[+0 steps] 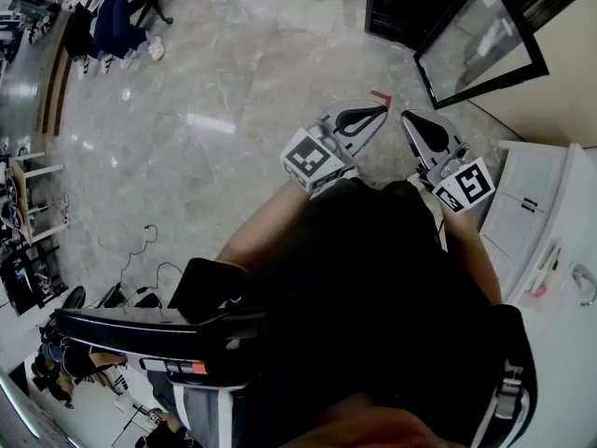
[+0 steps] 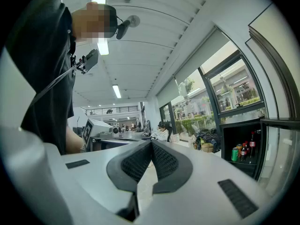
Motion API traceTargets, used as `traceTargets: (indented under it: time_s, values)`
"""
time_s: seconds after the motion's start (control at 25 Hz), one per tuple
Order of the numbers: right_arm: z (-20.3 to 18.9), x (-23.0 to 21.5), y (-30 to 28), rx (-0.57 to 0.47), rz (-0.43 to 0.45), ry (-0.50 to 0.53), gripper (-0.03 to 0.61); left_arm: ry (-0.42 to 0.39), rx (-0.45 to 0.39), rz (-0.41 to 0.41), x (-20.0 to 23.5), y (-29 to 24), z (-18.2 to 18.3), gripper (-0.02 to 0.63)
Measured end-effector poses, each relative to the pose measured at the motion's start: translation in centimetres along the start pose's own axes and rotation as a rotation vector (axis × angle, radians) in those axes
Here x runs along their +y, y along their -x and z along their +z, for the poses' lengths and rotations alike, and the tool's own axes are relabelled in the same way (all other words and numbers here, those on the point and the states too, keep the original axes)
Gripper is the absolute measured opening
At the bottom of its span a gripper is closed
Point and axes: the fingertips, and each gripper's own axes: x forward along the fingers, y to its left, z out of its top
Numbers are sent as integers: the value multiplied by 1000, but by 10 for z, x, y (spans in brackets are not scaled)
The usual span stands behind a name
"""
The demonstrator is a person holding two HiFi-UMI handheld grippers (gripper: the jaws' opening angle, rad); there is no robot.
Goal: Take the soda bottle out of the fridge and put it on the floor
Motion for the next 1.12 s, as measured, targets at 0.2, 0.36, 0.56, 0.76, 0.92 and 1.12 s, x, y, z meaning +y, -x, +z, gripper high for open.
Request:
traceTargets:
  time_s: [0.2, 0.36, 0.56, 0.76, 0.92, 1.12]
  values:
    - [1, 4, 3, -20, -5, -23, 11, 0, 2, -2, -5, 3, -2, 2]
    - [0, 3, 1, -29, -14, -27, 11, -13, 6, 14, -4, 6, -5, 2]
    - [-3, 3, 0, -29, -23, -38, 11, -7, -3, 23, -2, 5, -5, 2]
    - [-5, 4, -4, -28, -20, -43, 11, -4, -4, 17, 1, 4, -5, 2]
    - [-5, 4, -10, -29, -17, -41, 11, 1, -9, 18, 6, 7, -4, 2]
    - [-4, 9, -17, -47, -15, -39, 10, -8, -2, 10, 11, 14, -5, 2]
